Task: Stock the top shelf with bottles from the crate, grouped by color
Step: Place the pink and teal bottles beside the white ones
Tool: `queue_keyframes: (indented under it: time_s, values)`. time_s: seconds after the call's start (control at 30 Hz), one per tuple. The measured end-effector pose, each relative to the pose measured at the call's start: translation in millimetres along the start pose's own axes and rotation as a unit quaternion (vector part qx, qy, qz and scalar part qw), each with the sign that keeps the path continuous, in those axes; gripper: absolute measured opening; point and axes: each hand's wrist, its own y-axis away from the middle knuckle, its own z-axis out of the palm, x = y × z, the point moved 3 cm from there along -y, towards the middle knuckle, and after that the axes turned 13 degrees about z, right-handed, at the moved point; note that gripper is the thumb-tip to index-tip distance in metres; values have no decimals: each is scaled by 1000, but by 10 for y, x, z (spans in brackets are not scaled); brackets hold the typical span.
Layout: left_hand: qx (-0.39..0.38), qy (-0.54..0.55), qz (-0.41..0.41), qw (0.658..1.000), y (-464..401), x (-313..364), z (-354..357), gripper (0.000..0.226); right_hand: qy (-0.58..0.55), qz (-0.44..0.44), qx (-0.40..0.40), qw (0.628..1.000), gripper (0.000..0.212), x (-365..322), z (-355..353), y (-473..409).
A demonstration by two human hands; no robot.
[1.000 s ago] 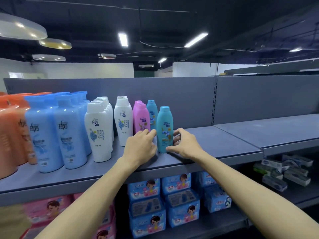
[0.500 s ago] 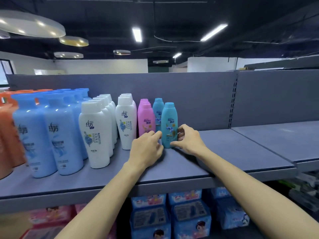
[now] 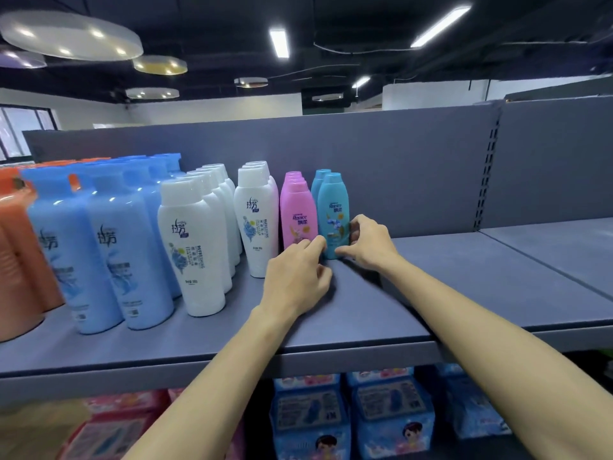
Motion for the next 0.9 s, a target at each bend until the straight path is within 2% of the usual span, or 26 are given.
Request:
queue_keyframes:
  time_s: [0.3,0.43,0.67,0.9]
  values:
    - [-5,-1,3,1000,10,10,22,22,9,-5,24,1000,45,12,133,-135]
    - [-4,-5,5,1000,10,12,34,21,9,-18,30,999,36,62,144,-132]
    - [-4,-6,3,1000,20,-7,37,19,48,-35,13,998,33,80,148,-105]
    - [4,-11,-2,1000,27,16,-34,16,90,-36,67,993,34,24,-8,155]
